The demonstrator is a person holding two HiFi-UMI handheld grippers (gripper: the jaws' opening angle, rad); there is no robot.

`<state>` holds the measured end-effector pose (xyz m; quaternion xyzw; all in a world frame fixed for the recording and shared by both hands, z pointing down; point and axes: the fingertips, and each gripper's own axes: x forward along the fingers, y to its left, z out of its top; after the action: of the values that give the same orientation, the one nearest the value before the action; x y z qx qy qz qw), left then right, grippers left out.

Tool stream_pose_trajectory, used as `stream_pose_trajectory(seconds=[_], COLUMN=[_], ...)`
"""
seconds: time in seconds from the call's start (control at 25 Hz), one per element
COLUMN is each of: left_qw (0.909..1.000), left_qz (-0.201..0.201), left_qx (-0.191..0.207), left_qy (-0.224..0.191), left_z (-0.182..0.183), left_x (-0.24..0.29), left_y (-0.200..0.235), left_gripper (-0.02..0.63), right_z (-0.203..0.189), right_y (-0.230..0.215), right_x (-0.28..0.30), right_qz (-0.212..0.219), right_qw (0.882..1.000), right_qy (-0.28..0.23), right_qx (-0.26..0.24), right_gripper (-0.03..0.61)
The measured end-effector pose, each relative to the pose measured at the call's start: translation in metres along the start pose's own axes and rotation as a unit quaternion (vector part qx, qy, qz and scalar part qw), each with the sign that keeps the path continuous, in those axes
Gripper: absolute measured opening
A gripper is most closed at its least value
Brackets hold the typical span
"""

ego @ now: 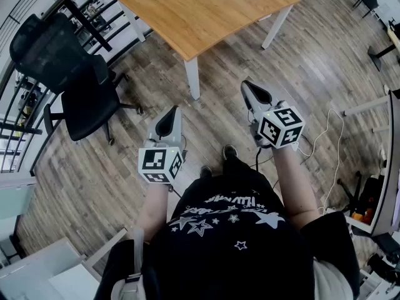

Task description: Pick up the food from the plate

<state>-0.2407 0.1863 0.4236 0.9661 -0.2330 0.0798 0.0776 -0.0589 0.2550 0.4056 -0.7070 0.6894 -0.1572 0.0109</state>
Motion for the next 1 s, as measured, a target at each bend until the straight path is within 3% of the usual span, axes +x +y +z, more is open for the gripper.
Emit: stream_pose_trajectory(seconds=[0.48, 0.72, 0.88, 1.0], left_qw=[0.9999, 0.9996, 0.9997, 0.9998], left_qz=[-0.009, -0.006, -0.019, -0.006], left_qx=[0.006, -0.026, -0.011, -0.02], left_qy=[0.0, -0.007, 0.001, 0.007], left_z=[-0.002, -0.003, -0.006, -0.01], left_x=[-0.012, -0.026, -0.031, -0.03], left_y=[0.002, 0.017, 0.02, 0.029], left_gripper=[0.002, 0.002, 0.002, 0.001], right_z=[0.002, 0.0, -0.009, -0.012], right_y=[0.016, 0.022, 0.025, 0.018], right_x=[0.01, 0.017, 0.015, 0.019], right_qz=[0.01, -0.032, -0.036, -0.035], right_qw=[1.0, 0.998, 0.999, 0.999], right_qy=[0.004, 0.018, 0.025, 0.029], right_qx=[-0.013, -0.043, -0.025, -0.011], right_gripper=[0.0, 0.002, 0.002, 0.002])
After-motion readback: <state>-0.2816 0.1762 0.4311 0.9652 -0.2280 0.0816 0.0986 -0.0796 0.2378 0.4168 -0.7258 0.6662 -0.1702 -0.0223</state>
